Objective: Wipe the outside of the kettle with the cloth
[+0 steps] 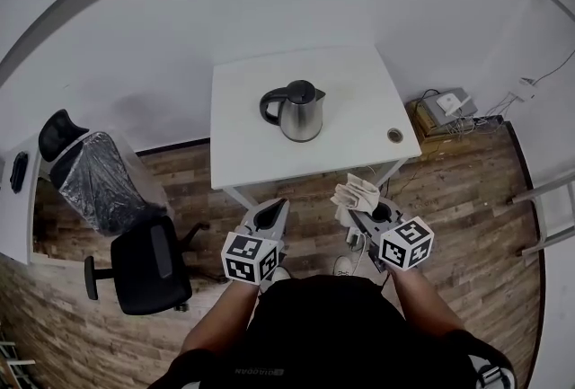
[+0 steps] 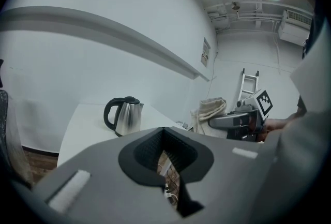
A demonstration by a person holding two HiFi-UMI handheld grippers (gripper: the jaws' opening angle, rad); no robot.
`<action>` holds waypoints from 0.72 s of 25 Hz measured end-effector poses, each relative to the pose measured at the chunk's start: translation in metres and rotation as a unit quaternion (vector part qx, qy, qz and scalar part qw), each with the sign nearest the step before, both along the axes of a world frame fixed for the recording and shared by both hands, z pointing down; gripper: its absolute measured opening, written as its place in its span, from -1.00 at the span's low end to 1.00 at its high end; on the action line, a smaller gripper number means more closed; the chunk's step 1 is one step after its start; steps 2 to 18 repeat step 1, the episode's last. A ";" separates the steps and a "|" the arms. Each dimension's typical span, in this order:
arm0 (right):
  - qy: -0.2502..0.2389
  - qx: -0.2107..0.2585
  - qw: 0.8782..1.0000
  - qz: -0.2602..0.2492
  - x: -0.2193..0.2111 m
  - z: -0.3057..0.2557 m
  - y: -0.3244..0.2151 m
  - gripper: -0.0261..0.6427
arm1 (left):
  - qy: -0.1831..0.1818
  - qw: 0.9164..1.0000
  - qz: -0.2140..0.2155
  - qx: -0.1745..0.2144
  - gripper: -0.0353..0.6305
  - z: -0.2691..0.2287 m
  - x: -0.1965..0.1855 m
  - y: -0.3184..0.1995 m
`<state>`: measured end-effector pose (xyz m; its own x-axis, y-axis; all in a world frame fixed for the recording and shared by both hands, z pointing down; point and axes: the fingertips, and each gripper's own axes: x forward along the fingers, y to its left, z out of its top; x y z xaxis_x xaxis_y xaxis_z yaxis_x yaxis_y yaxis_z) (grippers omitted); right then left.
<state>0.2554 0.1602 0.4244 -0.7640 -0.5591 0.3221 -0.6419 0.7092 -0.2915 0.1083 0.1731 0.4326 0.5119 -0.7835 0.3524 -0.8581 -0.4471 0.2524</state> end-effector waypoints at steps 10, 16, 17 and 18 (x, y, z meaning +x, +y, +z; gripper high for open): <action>0.000 0.000 1.000 0.002 0.000 0.000 -0.001 -0.64 | 0.000 1.000 0.000 -0.001 -0.87 0.001 -0.001 0.001; 0.000 0.000 1.000 0.002 0.000 0.000 -0.001 -0.64 | 0.000 1.000 0.000 -0.001 -0.87 0.001 -0.001 0.001; 0.000 0.000 1.000 0.002 0.000 0.000 -0.001 -0.64 | 0.000 1.000 0.000 -0.001 -0.87 0.001 -0.001 0.001; 0.000 0.000 1.000 0.002 0.000 0.000 -0.001 -0.64 | 0.000 1.000 0.000 -0.001 -0.87 0.001 -0.001 0.001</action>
